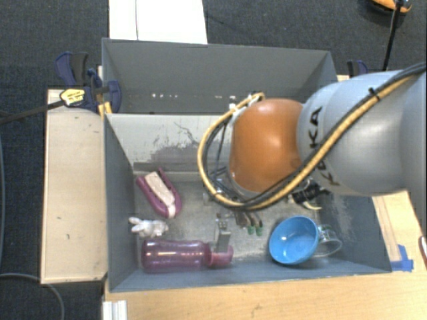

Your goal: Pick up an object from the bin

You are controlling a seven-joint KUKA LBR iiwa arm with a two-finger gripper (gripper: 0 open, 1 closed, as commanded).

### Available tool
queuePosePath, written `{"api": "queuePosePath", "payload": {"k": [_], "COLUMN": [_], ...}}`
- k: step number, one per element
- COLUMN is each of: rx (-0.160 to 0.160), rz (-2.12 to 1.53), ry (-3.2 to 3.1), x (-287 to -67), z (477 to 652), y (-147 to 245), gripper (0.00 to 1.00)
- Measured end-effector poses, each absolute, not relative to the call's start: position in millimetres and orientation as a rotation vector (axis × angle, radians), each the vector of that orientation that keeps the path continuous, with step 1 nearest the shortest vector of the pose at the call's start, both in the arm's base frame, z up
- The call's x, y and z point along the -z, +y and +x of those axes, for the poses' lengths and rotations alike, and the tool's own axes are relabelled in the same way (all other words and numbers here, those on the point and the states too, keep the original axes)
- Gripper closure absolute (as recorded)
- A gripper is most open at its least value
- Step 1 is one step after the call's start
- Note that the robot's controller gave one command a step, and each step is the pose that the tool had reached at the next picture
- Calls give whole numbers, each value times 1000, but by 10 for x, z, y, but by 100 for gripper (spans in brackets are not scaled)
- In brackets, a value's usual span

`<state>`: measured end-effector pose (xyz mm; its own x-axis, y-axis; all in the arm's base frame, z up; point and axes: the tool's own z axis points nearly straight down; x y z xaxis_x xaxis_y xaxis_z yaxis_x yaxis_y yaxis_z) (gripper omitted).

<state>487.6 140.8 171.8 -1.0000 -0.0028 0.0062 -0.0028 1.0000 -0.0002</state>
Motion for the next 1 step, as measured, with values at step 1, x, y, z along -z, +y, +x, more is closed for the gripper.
{"api": "queuePosePath", "payload": {"k": [1], "rx": [2], "rz": [-3], "ry": [-3144], "x": [-1758], "z": [4897], "y": [1402], "gripper": [0]}}
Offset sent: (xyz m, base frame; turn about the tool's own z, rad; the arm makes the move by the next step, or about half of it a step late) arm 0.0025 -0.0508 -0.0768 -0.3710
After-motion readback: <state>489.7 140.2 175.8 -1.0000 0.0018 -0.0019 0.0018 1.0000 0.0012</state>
